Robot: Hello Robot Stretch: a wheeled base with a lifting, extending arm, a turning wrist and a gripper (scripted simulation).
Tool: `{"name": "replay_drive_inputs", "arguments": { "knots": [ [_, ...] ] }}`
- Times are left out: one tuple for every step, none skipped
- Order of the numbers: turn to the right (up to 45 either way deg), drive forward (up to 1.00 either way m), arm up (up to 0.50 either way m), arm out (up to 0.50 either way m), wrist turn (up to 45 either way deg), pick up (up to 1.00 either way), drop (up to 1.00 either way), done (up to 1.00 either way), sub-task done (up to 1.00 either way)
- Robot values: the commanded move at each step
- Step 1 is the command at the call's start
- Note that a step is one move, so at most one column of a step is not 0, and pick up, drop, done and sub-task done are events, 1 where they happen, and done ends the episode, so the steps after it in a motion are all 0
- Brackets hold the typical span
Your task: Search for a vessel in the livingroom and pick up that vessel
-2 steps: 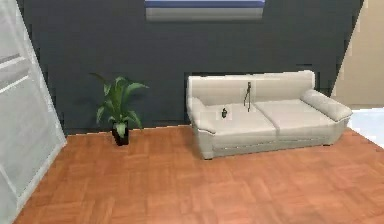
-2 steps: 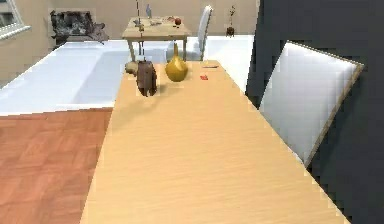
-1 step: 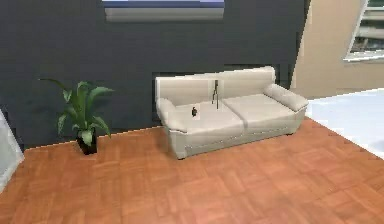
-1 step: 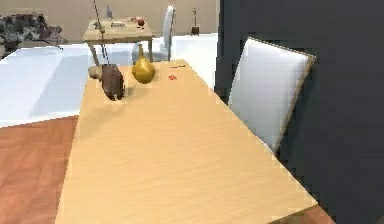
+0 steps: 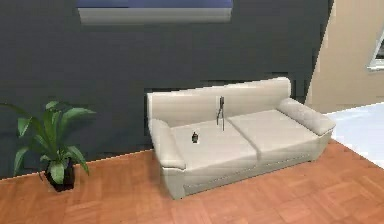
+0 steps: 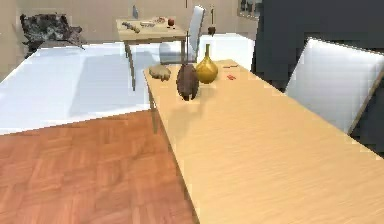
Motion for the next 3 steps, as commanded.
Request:
{"name": "replay_drive_inputs", "arguments": {
  "knots": [
    [45.0,0.00,0.00,0.00,0.0,0.00,0.00,0.00,0.00],
    [24.0,0.00,0.00,0.00,0.0,0.00,0.00,0.00,0.00],
    [0.0,0.85,0.00,0.00,0.0,0.00,0.00,0.00,0.00]
  ]
}}
